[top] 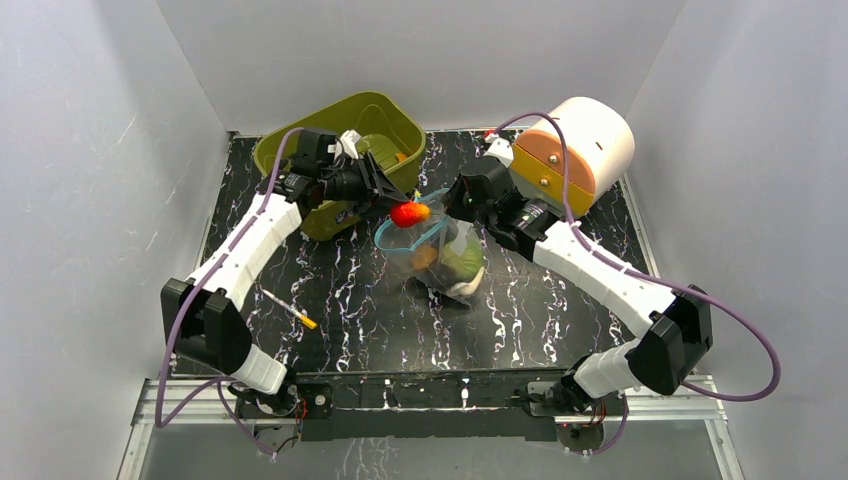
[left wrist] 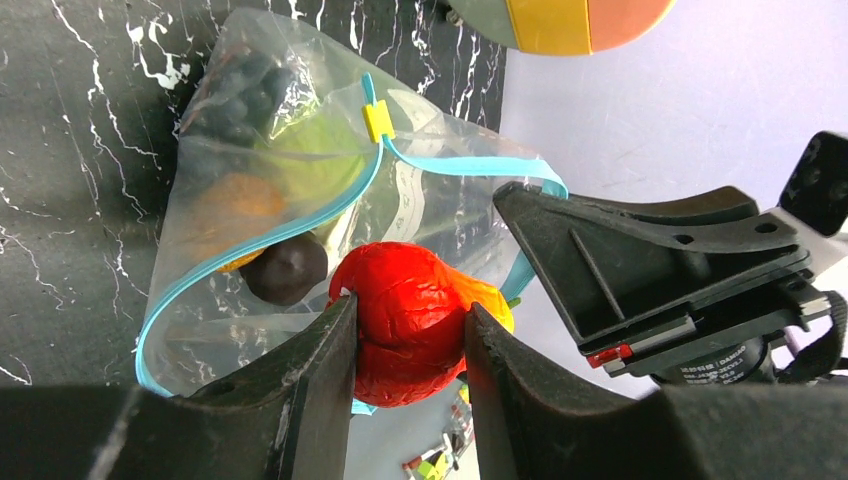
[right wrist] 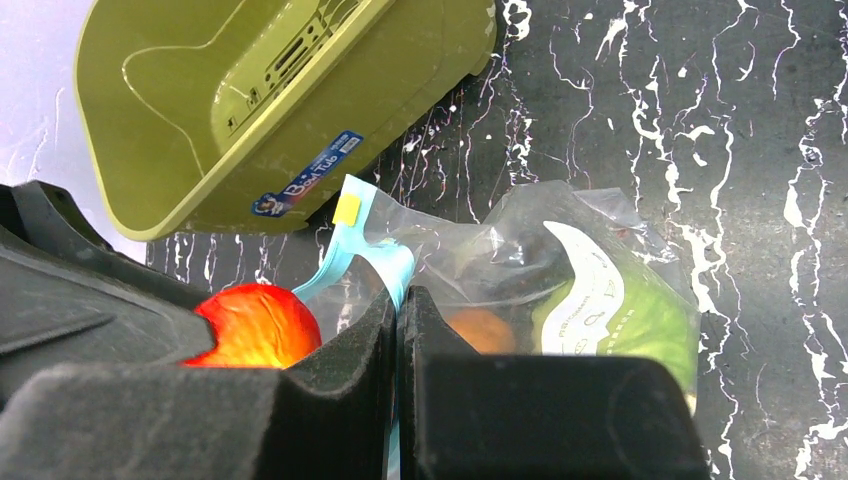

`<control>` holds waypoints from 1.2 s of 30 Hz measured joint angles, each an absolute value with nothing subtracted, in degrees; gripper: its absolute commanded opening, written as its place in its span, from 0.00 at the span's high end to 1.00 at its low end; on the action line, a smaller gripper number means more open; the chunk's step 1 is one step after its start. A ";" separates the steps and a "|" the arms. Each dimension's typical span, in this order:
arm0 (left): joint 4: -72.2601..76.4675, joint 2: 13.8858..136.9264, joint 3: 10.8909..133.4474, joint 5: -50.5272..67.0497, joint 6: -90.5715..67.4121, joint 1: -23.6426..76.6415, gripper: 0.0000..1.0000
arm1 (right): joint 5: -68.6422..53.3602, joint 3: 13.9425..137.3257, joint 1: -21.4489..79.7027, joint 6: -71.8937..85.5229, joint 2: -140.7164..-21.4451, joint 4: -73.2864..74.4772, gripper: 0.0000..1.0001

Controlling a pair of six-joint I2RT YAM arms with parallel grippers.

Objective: Place the food in the zip-top bag and seal the zipper
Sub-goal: Place the fake fruit in the zipper food storage bag.

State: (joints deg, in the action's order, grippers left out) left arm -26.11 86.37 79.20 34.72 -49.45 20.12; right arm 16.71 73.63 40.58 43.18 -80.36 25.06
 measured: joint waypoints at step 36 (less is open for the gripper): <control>-33.12 90.67 84.99 33.45 -41.98 22.74 0.35 | 13.34 75.70 40.42 44.69 -82.06 25.52 1.00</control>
